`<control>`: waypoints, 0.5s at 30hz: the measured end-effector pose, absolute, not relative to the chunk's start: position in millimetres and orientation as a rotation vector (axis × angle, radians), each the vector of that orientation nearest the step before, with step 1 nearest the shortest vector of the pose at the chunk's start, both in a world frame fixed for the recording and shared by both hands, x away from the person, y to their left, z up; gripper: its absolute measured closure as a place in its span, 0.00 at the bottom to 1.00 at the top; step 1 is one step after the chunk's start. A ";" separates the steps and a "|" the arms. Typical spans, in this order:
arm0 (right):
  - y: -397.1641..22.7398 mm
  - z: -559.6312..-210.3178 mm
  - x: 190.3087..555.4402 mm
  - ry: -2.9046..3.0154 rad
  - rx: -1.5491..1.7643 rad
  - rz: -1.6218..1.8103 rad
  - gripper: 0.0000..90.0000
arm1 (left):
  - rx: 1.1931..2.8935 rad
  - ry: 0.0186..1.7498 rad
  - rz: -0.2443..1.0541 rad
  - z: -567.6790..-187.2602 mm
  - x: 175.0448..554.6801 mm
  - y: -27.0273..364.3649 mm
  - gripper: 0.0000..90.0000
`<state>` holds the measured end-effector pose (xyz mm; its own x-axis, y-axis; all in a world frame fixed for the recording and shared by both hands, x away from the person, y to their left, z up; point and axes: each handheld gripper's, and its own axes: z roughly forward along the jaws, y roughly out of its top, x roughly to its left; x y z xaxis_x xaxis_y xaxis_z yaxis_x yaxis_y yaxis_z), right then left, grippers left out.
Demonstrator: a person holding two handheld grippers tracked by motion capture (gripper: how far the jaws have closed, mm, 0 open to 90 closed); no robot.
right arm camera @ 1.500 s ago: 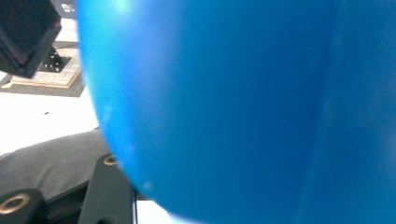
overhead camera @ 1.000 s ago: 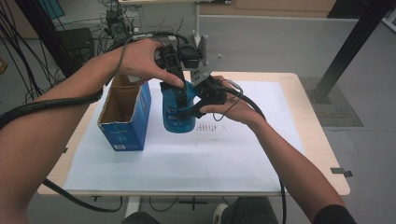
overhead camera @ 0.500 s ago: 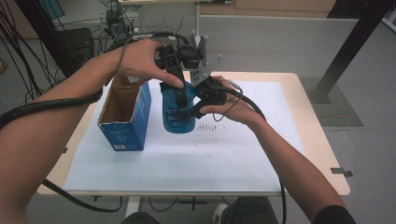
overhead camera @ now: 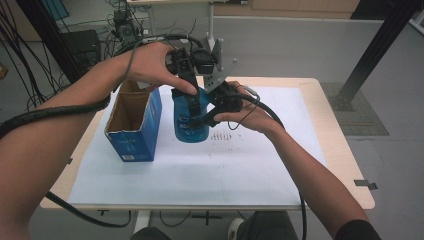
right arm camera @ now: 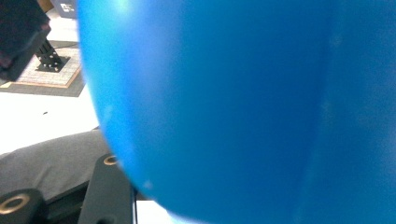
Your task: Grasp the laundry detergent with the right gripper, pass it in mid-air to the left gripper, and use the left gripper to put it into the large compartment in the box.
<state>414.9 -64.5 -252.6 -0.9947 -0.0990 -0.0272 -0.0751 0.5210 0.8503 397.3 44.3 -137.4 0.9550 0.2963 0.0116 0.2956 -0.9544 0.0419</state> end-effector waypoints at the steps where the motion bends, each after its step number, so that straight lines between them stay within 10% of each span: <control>1: -64.7 -252.5 414.9 -2.720 0.154 -1.516 0.48 | 3.067 0.464 0.029 -137.9 397.0 44.1 0.06; 15: -65.0 -252.3 415.0 -2.728 0.175 -1.525 0.48 | 3.081 0.446 0.056 -139.4 396.8 43.4 0.12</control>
